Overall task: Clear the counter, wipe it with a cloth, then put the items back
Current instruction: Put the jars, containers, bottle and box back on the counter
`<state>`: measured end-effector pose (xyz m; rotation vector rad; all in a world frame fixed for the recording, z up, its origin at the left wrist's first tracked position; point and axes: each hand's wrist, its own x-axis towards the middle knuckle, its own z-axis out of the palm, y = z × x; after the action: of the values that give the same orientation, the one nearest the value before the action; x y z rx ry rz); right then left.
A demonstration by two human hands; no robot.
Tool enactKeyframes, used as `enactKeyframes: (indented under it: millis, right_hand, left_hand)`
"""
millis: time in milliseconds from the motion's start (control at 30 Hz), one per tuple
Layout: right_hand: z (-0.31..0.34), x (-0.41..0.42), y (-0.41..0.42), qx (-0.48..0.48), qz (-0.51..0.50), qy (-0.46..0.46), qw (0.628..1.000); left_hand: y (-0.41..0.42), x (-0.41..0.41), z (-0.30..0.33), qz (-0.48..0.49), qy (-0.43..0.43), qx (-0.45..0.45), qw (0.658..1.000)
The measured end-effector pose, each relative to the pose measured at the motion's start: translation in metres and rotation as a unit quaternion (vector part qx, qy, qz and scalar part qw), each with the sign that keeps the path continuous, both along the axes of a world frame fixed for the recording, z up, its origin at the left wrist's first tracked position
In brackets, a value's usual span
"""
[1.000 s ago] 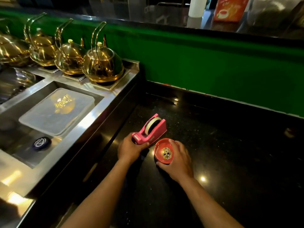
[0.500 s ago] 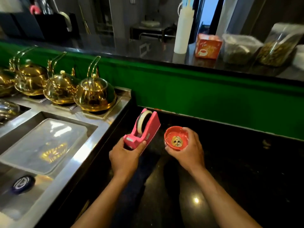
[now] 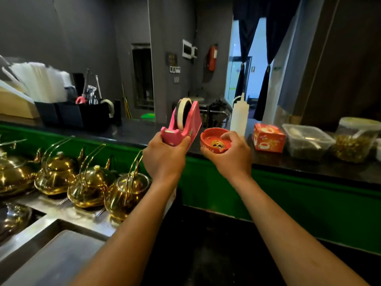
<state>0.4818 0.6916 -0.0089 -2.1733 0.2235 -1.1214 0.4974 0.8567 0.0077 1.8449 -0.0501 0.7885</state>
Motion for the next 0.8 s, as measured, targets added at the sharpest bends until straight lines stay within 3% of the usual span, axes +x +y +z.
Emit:
enactKeyframes:
  millis: [400, 800]
  right_hand:
    - [-0.003, 0.15, -0.016, 0.071, -0.054, 0.163, 0.983]
    - [-0.008, 0.195, -0.032, 0.036, -0.101, 0.209, 0.972]
  left_hand:
    - [-0.033, 0.143, -0.008, 0.037, 0.115, 0.066, 0.991]
    - [-0.052, 0.187, -0.018, 0.034, 0.123, 0.124, 0.984]
